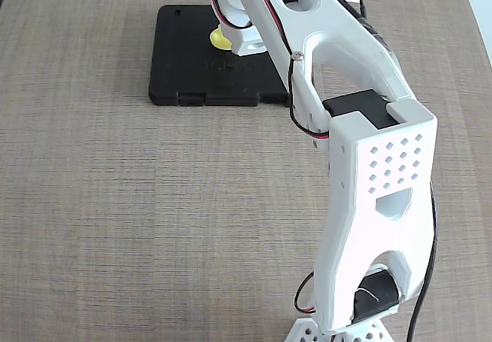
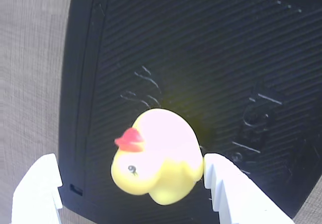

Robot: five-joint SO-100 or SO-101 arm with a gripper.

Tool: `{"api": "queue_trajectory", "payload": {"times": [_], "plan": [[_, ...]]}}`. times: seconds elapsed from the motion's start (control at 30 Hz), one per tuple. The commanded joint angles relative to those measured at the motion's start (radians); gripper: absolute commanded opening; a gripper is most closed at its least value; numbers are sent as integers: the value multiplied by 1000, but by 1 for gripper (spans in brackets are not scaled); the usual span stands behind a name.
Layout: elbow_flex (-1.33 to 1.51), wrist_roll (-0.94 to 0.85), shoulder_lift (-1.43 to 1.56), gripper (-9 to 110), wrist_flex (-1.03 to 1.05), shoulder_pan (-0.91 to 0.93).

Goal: Grasp a duck and put it on the black surface.

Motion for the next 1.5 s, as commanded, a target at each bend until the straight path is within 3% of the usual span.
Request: {"api": "queue_trajectory", "payload": {"times": [0.0,0.23,0.53,1.0,1.47], "plan": [[2,8,247,29,5,14],[281,8,646,27,5,20],[798,-6,1266,0,-12,181],[1646,-8,2010,0,-14,331],[1884,3,2230,0,-14,325]]}}
